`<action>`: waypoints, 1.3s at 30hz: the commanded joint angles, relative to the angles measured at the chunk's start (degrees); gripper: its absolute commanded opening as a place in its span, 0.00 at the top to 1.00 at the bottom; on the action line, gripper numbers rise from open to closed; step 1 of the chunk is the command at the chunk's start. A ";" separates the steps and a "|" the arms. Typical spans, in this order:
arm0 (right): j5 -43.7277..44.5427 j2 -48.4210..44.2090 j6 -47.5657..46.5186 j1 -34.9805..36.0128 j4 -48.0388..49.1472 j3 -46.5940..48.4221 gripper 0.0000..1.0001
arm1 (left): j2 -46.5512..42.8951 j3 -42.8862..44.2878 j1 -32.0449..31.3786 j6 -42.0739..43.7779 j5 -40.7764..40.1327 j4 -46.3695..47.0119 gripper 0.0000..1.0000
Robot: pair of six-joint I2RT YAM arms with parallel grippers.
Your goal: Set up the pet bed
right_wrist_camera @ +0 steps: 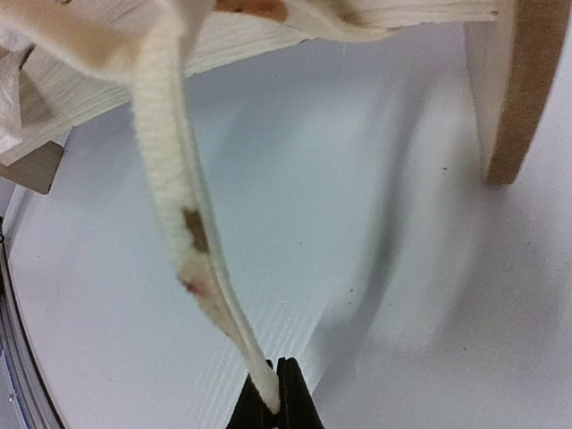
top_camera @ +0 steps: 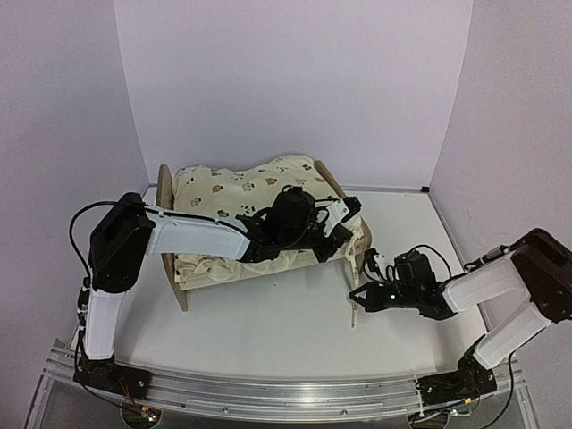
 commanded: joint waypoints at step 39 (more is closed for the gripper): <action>14.36 7.38 16.04 -0.28 -12.26 5.30 1.00 | 22.50 42.92 12.68 3.68 -9.28 -0.10 1.00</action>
